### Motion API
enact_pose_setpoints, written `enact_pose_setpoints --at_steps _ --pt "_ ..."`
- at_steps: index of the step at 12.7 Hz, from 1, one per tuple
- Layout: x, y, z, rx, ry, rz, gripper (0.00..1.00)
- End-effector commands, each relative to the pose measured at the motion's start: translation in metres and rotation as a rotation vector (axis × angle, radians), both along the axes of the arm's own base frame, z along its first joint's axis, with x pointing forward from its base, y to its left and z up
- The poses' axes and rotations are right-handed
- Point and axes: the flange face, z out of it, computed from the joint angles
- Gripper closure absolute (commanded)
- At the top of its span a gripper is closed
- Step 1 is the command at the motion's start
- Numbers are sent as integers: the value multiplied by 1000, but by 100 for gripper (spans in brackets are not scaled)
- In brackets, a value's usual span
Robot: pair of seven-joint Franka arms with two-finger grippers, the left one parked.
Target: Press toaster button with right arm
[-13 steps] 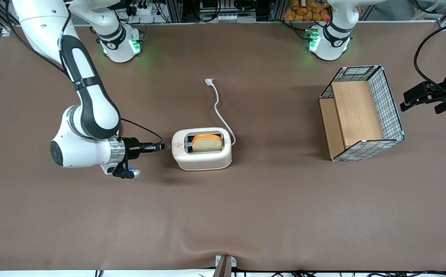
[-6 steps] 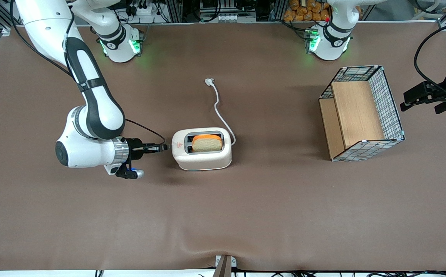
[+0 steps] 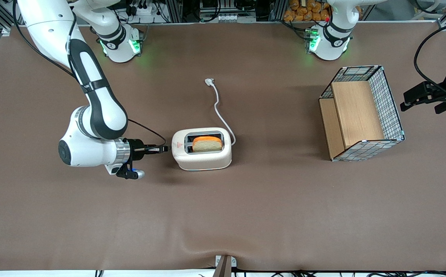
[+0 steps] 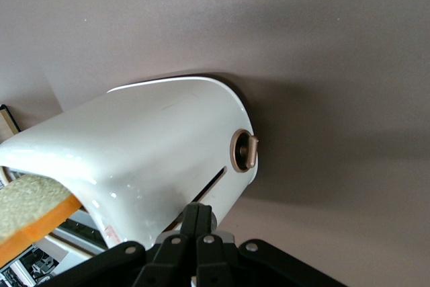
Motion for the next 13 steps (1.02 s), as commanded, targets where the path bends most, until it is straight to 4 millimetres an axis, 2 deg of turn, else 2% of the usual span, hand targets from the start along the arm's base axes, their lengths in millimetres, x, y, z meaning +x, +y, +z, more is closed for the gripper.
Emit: enact_pose_setpoints --at_steps 1,13 --pt "-1 11 -12 0 -23 -7 100" --pt "1 9 -39 -16 -42 -7 100"
